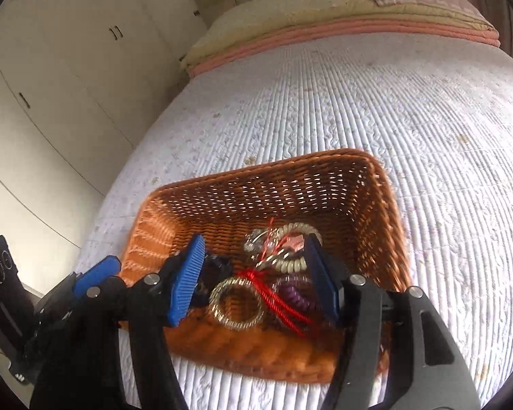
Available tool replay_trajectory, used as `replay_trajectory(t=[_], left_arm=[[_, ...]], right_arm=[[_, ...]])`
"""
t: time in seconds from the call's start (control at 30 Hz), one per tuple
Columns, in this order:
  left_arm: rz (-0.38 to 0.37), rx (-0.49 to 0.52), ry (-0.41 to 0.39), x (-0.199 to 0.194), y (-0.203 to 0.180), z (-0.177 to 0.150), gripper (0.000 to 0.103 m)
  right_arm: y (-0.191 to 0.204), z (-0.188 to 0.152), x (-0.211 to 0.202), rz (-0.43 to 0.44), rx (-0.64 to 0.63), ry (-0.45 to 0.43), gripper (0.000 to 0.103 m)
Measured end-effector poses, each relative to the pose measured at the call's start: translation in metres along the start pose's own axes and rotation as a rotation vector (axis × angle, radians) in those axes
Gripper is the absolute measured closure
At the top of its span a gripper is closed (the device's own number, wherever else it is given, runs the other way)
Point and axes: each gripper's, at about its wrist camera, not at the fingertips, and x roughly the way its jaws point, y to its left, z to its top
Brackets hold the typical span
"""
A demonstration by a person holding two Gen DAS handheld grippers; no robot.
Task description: Organize jewelry
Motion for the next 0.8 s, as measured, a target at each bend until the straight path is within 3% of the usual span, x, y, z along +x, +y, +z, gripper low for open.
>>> replay_trajectory(t=[0.1, 0.17, 0.33, 0.43, 0.5, 0.6, 0.7, 0.8], left_arm=[[0.014, 0.004, -0.045, -0.033, -0.010, -0.008, 0.044], [0.034, -0.015, -0.084, -0.054, -0.014, -0.016, 0.022], [0.087, -0.066, -0.191, -0.102, -0.022, -0.040, 0.021], [0.218, -0.020, -0.257, -0.119, -0.036, -0.059, 0.021], [0.284, 0.019, -0.295, -0.124, -0.049, -0.074, 0.021], [0.389, 0.054, -0.349, -0.128, -0.065, -0.095, 0.017], [0.484, 0.079, -0.400, -0.128, -0.076, -0.111, 0.016], [0.516, 0.126, -0.419, -0.122, -0.086, -0.120, 0.015]], right_arm=[[0.006, -0.022, -0.037, -0.015, -0.034, -0.057, 0.045], [0.011, -0.039, -0.061, -0.025, -0.056, -0.106, 0.044], [0.031, -0.096, -0.121, -0.085, -0.135, -0.325, 0.027], [0.044, -0.122, -0.143, -0.127, -0.193, -0.432, 0.023], [0.050, -0.138, -0.153, -0.152, -0.223, -0.499, 0.015], [0.049, -0.157, -0.157, -0.158, -0.233, -0.551, 0.010], [0.047, -0.172, -0.150, -0.229, -0.232, -0.574, 0.009], [0.046, -0.187, -0.138, -0.270, -0.270, -0.584, 0.009]])
